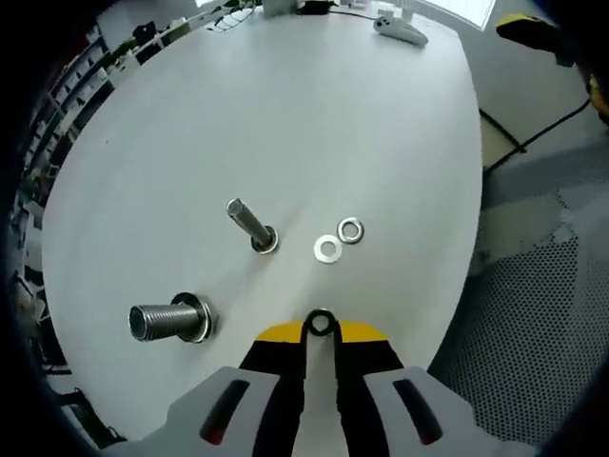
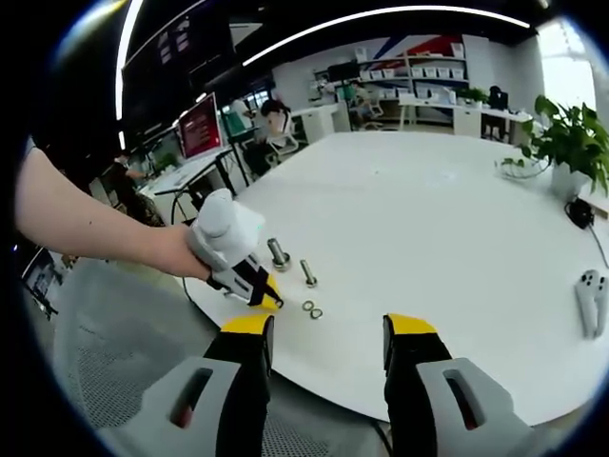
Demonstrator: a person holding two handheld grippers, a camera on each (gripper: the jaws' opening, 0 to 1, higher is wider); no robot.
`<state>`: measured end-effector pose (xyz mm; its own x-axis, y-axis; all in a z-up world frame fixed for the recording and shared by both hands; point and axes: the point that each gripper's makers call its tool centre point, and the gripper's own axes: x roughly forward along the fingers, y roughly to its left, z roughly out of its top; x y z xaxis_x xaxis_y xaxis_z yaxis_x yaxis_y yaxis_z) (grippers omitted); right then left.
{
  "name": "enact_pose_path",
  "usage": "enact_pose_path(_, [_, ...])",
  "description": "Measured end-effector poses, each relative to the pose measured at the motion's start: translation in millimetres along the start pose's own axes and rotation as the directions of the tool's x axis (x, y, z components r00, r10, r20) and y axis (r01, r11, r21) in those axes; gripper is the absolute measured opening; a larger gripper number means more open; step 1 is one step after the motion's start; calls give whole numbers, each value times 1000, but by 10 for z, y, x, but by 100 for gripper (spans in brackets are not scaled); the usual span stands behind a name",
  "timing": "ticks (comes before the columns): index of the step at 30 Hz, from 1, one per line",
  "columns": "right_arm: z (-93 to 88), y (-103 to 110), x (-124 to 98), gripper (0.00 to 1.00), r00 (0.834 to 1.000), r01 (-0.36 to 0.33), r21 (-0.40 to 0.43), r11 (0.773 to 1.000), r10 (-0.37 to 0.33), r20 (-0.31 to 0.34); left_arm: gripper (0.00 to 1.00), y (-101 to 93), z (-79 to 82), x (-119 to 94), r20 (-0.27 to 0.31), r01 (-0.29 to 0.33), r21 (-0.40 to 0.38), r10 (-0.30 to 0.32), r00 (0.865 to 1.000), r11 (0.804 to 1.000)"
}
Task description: Place the washer onto the threaded stud by aligning its center hole with the stud, sliding it down to the base, and recovering from edge contact or off-axis alignment until the washer reaches the visible bottom stop.
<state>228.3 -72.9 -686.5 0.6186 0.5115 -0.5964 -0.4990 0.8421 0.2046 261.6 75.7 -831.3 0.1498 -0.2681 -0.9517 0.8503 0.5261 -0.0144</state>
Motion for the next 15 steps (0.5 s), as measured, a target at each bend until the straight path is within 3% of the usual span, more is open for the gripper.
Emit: enact_pose_path(15, [7, 4, 0, 48, 1000, -3, -3, 1000, 3, 3, 8, 210, 363, -290, 115, -46, -18, 47, 992, 999])
